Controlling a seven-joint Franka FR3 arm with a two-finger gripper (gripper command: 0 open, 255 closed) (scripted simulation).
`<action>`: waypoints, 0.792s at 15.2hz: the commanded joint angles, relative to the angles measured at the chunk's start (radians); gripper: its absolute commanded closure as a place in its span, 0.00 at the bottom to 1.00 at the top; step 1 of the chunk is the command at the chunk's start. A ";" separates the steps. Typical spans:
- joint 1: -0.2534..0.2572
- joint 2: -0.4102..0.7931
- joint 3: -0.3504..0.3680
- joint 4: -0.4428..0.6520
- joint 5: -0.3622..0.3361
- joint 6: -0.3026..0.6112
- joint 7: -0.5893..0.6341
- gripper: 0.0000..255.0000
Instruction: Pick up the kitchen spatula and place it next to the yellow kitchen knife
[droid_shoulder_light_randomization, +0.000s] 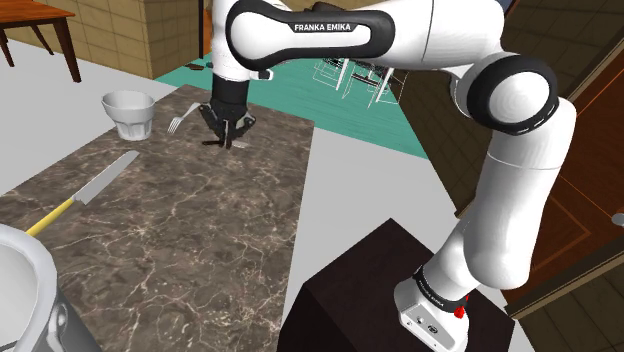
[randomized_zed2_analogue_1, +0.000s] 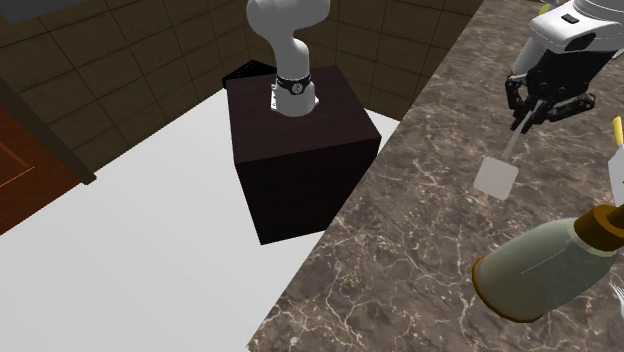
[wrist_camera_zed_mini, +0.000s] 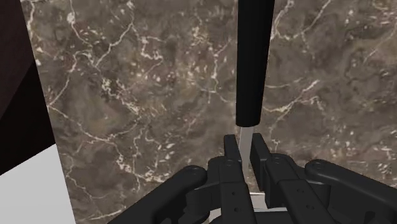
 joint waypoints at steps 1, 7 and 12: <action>0.034 0.013 0.013 0.020 -0.008 -0.005 0.049 1.00; 0.140 0.103 0.041 0.148 -0.042 -0.041 0.177 1.00; 0.167 0.138 0.044 0.145 -0.053 -0.004 0.207 1.00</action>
